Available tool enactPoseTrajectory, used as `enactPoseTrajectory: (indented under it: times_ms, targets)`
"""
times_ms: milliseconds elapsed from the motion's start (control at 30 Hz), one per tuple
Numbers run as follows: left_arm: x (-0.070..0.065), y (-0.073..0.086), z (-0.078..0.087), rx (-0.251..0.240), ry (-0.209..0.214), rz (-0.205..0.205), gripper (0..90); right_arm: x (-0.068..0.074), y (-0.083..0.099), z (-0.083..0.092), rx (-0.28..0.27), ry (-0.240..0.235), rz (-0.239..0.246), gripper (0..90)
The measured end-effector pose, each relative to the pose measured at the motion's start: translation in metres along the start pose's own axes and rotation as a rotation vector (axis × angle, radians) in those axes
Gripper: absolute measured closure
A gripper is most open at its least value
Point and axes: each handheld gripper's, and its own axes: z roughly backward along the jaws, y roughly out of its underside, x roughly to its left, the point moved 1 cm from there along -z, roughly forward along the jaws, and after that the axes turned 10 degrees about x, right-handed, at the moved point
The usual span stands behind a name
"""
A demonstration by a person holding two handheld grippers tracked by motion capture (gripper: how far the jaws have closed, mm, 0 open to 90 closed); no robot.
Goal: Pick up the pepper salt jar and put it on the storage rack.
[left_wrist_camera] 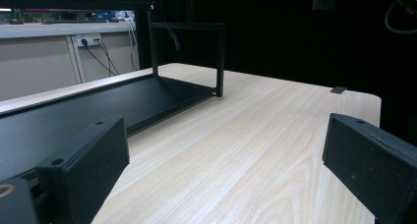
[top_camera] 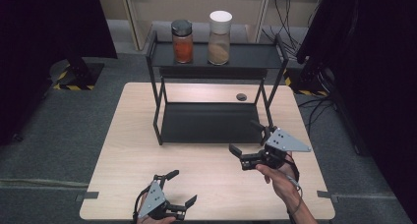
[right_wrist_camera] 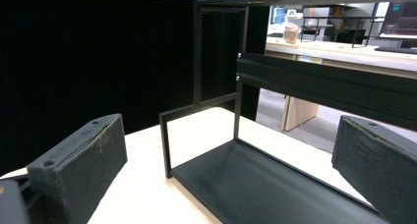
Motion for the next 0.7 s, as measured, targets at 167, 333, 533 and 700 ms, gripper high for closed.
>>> enactPoseTrajectory:
  times_ms: [167,333,533,700]
  targets:
    - [0.0,0.0,0.0,-0.001,-0.001,0.0,3.3,0.003,0.008,0.0,0.004,-0.013,-0.006,0.4]
    - [0.0,0.0,0.0,-0.001,-0.002,0.001,3.4,0.006,0.016,0.001,0.003,-0.017,-0.015,0.4]
    - [0.0,0.0,0.0,-0.003,-0.003,0.002,3.4,0.01,0.023,0.005,0.001,-0.022,-0.014,0.4]
    - [0.0,0.0,0.0,-0.002,-0.003,0.001,3.4,0.015,0.03,0.006,0.009,-0.029,-0.015,0.4]
